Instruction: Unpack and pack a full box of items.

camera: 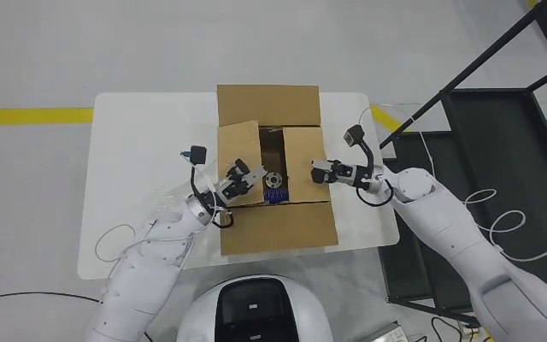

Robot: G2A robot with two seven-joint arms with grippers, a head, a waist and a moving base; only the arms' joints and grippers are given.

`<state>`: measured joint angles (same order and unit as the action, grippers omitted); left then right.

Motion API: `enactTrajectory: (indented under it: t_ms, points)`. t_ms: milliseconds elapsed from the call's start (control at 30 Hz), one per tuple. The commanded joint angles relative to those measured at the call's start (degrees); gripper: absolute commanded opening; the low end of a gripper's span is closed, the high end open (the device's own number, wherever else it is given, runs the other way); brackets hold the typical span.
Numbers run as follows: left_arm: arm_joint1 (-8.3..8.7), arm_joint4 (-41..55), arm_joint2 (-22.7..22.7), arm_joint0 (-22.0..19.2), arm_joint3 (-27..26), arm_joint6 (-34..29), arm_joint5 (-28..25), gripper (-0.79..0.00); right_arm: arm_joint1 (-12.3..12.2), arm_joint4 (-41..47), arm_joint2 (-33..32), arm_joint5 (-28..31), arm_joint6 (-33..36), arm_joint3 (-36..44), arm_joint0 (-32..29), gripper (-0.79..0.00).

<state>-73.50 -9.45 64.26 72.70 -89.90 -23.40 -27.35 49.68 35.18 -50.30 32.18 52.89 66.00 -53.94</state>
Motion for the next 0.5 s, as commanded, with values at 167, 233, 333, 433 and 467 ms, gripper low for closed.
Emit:
enactTrajectory:
  t_ms: [167, 233, 333, 433, 467]
  points:
    - [0.14, 2.45, 0.55, 0.11, 0.11, -0.88, -1.68, 0.0, -0.24, 3.63, -2.74, -0.11, 2.22, -1.08, -0.95, 0.0]
    - [0.14, 2.45, 0.55, 0.11, 0.11, -0.88, -1.68, 0.0, -0.24, 3.63, -2.74, -0.11, 2.22, -1.08, -0.95, 0.0]
    - [0.14, 2.45, 0.55, 0.11, 0.11, -0.88, -1.68, 0.0, -0.24, 3.63, -2.74, -0.11, 2.22, -1.08, -0.95, 0.0]
    - [0.14, 2.45, 0.55, 0.11, 0.11, -0.88, -1.68, 0.0, -0.24, 3.63, -2.74, -0.11, 2.22, -1.08, -0.95, 0.0]
    - [0.14, 2.45, 0.55, 0.11, 0.11, -0.88, -1.68, 0.0, -0.24, 3.63, -2.74, -0.11, 2.22, -1.08, -0.95, 0.0]
